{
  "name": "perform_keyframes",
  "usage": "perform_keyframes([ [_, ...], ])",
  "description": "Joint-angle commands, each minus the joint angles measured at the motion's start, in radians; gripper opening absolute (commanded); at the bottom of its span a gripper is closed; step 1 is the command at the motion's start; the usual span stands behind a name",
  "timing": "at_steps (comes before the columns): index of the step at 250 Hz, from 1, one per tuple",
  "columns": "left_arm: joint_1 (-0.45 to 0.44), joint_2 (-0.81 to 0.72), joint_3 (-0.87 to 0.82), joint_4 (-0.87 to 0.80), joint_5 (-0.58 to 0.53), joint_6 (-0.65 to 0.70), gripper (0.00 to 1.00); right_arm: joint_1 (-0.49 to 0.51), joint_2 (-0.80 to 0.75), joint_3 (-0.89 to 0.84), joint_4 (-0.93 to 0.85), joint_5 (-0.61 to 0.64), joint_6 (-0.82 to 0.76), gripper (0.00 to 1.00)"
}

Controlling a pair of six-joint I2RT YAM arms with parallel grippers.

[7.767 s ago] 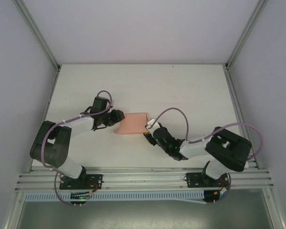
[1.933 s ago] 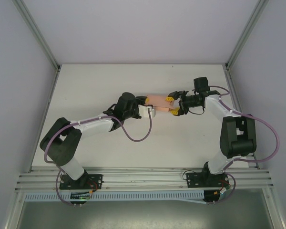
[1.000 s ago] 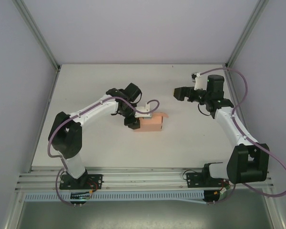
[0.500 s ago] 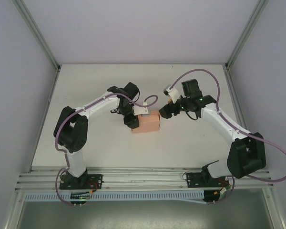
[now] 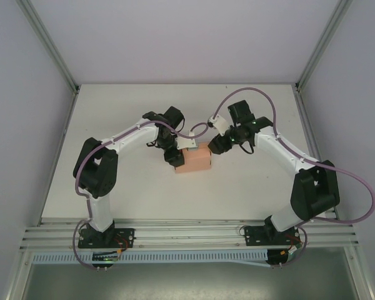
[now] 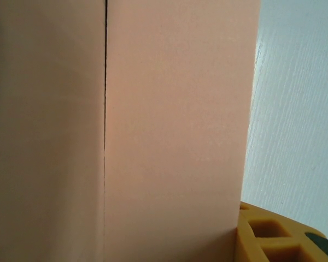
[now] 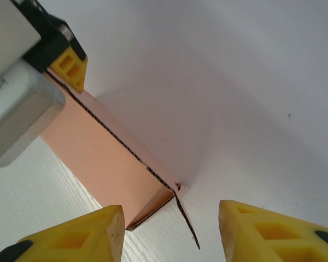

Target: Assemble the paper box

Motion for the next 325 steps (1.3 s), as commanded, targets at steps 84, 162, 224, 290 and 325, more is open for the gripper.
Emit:
perform_keyframes([
  [84,0.007,0.036,0.003,-0.011,-0.043,-0.017,0.41,0.015,0.089,0.074,-0.036,0.034,-0.019,0.30],
  [162,0.007,0.041,0.022,0.040,-0.066,-0.063,0.41,0.064,0.034,0.052,0.005,0.049,0.206,0.00],
  [224,0.007,0.075,0.074,0.055,-0.079,-0.103,0.42,0.146,-0.018,-0.034,0.164,0.127,0.689,0.00],
  [290,0.007,0.076,0.078,0.063,-0.081,-0.110,0.43,0.164,-0.039,-0.137,0.307,0.112,0.861,0.00],
  [325,0.007,0.077,0.076,0.064,-0.091,-0.111,0.44,0.175,-0.049,-0.222,0.340,0.138,0.811,0.00],
])
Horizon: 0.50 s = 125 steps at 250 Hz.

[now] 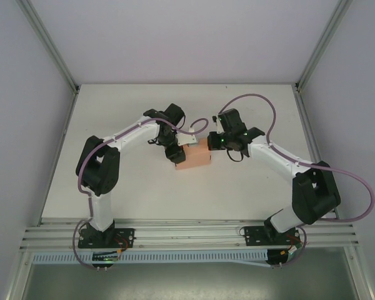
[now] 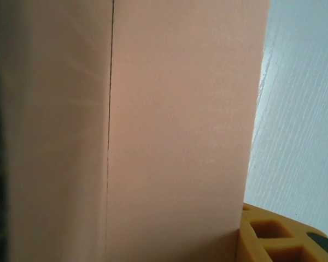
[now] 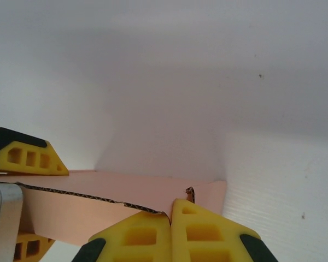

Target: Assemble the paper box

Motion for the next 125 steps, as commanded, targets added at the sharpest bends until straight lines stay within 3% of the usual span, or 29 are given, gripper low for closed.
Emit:
perform_keyframes([
  [1,0.001,0.043,0.025,0.061,-0.059,-0.046,0.44,0.059,-0.019,-0.081,0.056,-0.103,0.027,0.00],
  [34,0.000,0.049,0.033,0.061,-0.064,-0.056,0.44,0.074,-0.039,-0.181,0.157,-0.074,0.034,0.00],
  [92,0.001,0.055,0.047,0.051,-0.074,-0.055,0.45,0.167,-0.073,-0.302,0.168,0.180,-0.109,0.00],
  [125,0.001,0.057,0.054,0.053,-0.069,-0.065,0.46,0.180,-0.070,-0.396,0.258,0.197,-0.109,0.00],
])
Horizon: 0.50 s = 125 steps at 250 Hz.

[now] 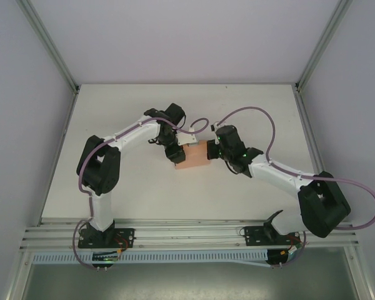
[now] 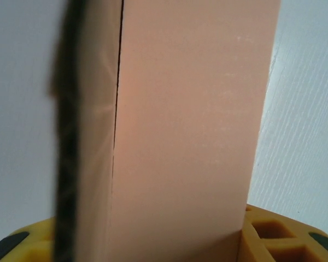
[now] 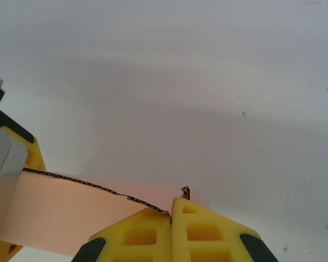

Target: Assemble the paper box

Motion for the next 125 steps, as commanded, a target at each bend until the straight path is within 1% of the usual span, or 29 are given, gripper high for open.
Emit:
perform_keyframes([
  [1,0.001,0.045,0.036,0.073,-0.048,-0.059,0.46,0.057,0.053,-0.126,-0.082,-0.065,-0.030,0.00],
  [27,0.002,0.047,0.040,0.078,-0.041,-0.068,0.48,0.064,0.084,-0.164,0.002,-0.096,0.005,0.00],
  [41,0.000,0.048,0.041,0.077,-0.036,-0.071,0.48,0.081,0.099,-0.176,0.028,-0.076,0.006,0.00],
  [71,0.001,0.042,0.037,0.081,-0.035,-0.073,0.50,0.092,0.127,-0.189,0.024,-0.040,0.006,0.00],
  [92,0.001,0.038,0.036,0.087,-0.038,-0.075,0.51,0.094,0.140,-0.206,0.041,-0.065,-0.001,0.00],
  [105,0.000,0.038,0.038,0.089,-0.031,-0.075,0.53,0.095,0.151,-0.224,0.067,-0.094,-0.004,0.00],
  [125,0.001,0.037,0.039,0.095,-0.030,-0.078,0.55,0.096,0.162,-0.229,0.069,-0.091,0.010,0.00],
])
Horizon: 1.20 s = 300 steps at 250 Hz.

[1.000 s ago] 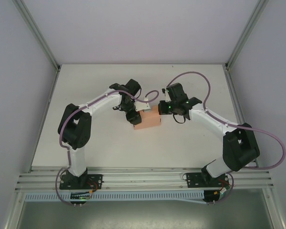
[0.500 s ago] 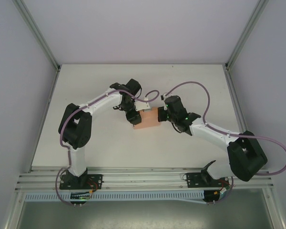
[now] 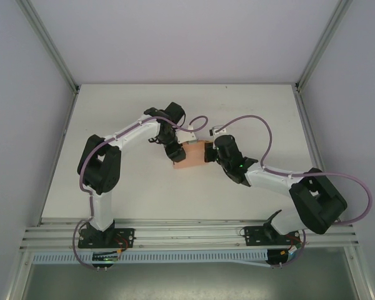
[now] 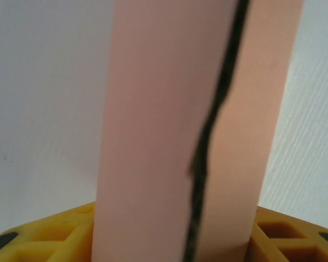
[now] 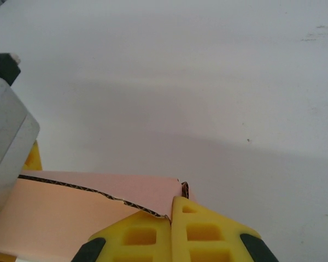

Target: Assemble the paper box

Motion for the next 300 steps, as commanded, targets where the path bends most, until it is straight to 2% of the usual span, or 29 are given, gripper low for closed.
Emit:
perform_keyframes([
  [1,-0.005,0.026,0.027,0.083,-0.002,-0.025,0.55,0.055,0.099,-0.093,-0.260,-0.176,0.016,0.00],
  [26,-0.006,0.020,0.025,0.092,-0.006,-0.026,0.56,0.055,0.093,-0.093,-0.266,-0.167,0.015,0.00],
  [41,-0.005,0.012,0.023,0.097,-0.007,-0.029,0.60,0.055,0.081,-0.086,-0.278,-0.153,0.014,0.00],
  [59,-0.005,0.000,0.020,0.097,-0.002,-0.034,0.69,0.055,0.066,-0.073,-0.296,-0.142,0.009,0.00],
  [123,-0.005,-0.051,-0.014,0.131,0.027,-0.057,0.84,0.057,0.034,-0.037,-0.370,-0.085,0.023,0.00],
  [131,-0.005,-0.059,-0.019,0.135,0.030,-0.057,0.87,0.058,0.028,-0.029,-0.380,-0.075,0.027,0.00],
  [135,-0.005,-0.063,-0.023,0.141,0.029,-0.057,0.95,0.060,0.025,-0.026,-0.385,-0.071,0.031,0.00],
  [139,-0.004,-0.067,-0.025,0.144,0.029,-0.057,0.98,0.058,0.020,-0.022,-0.388,-0.069,0.035,0.00],
  [228,-0.005,-0.243,-0.133,0.255,0.015,-0.123,0.98,0.064,-0.011,0.042,-0.460,-0.064,0.043,0.00],
  [249,-0.002,-0.289,-0.144,0.266,-0.021,-0.187,0.98,0.064,-0.013,0.042,-0.461,-0.064,0.045,0.00],
  [300,0.027,-0.367,-0.212,0.251,-0.173,-0.440,0.98,0.067,-0.012,0.072,-0.512,-0.047,0.070,0.00],
])
